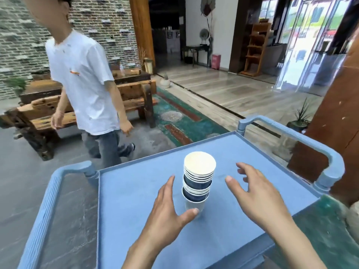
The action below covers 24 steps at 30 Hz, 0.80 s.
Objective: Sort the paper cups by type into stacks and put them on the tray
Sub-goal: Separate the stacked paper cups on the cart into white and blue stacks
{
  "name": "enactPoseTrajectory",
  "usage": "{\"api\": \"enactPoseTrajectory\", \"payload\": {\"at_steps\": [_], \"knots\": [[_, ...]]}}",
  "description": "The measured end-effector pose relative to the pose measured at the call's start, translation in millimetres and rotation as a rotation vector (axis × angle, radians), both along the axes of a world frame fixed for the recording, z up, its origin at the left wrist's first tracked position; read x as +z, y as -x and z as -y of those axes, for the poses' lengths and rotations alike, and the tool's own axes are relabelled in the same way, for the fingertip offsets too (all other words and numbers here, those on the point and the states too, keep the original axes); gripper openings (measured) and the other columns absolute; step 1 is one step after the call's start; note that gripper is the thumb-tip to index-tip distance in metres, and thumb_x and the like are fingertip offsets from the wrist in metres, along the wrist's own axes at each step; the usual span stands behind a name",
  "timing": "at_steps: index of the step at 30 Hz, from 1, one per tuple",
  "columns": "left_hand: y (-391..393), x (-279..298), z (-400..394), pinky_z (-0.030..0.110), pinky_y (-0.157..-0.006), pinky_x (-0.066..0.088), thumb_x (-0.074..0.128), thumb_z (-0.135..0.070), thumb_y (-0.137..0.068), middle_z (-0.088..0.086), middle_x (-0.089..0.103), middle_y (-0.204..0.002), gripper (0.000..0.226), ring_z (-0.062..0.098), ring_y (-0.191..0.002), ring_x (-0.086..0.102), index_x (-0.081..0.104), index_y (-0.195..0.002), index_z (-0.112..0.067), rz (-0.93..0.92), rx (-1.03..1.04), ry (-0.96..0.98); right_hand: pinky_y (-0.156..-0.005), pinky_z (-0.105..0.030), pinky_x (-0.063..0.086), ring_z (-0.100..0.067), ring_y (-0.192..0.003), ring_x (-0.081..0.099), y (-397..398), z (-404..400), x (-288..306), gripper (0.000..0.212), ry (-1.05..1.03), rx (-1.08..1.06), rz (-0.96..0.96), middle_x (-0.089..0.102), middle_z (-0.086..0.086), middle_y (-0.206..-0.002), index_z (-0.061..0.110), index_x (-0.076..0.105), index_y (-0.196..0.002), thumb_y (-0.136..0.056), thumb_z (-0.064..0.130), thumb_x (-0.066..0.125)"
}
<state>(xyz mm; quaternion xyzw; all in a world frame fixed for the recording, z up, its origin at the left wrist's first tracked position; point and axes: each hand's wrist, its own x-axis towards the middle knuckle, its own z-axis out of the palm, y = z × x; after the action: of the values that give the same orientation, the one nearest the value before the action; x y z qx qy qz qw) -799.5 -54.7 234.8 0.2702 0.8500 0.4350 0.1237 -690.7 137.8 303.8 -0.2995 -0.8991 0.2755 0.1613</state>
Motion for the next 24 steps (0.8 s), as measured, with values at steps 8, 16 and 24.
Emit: {"api": "enactPoseTrajectory", "payload": {"at_steps": [8, 16, 24], "knots": [[20.6, -14.2, -72.2, 0.015, -0.104, 0.033, 0.085, -0.034, -0.064, -0.033, 0.036, -0.145, 0.102, -0.007, -0.135, 0.034, 0.018, -0.138, -0.056, 0.205, 0.14, -0.249, -0.08, -0.026, 0.041, -0.011, -0.097, 0.059, 111.9, -67.6, 2.3, 0.043, 0.129, 0.439, 0.135, 0.062, 0.011, -0.111, 0.03, 0.056, -0.122, -0.083, 0.05, 0.057], [47.0, -4.9, -109.4, 0.018, -0.093, 0.044, 0.083, -0.028, -0.066, -0.027, 0.059, -0.128, 0.078, -0.004, -0.123, 0.052, 0.044, -0.13, -0.049, 0.249, 0.224, -0.373, -0.069, -0.028, 0.049, -0.021, -0.084, 0.065, 176.2, -99.8, 9.0, 0.004, 0.0, 0.48, 0.273, 0.071, 0.005, -0.086, 0.029, 0.064, -0.073, -0.075, 0.028, 0.061], [56.6, -3.7, -115.3, 0.013, -0.086, 0.047, 0.081, -0.035, -0.069, -0.03, 0.061, -0.122, 0.07, -0.005, -0.114, 0.058, 0.042, -0.124, -0.055, 0.213, 0.255, -0.396, -0.061, -0.034, 0.055, -0.022, -0.067, 0.068, 199.0, -110.9, 32.2, 0.009, 0.108, 0.434, 0.163, 0.071, 0.003, -0.077, 0.026, 0.065, -0.071, -0.076, 0.024, 0.057]]}}
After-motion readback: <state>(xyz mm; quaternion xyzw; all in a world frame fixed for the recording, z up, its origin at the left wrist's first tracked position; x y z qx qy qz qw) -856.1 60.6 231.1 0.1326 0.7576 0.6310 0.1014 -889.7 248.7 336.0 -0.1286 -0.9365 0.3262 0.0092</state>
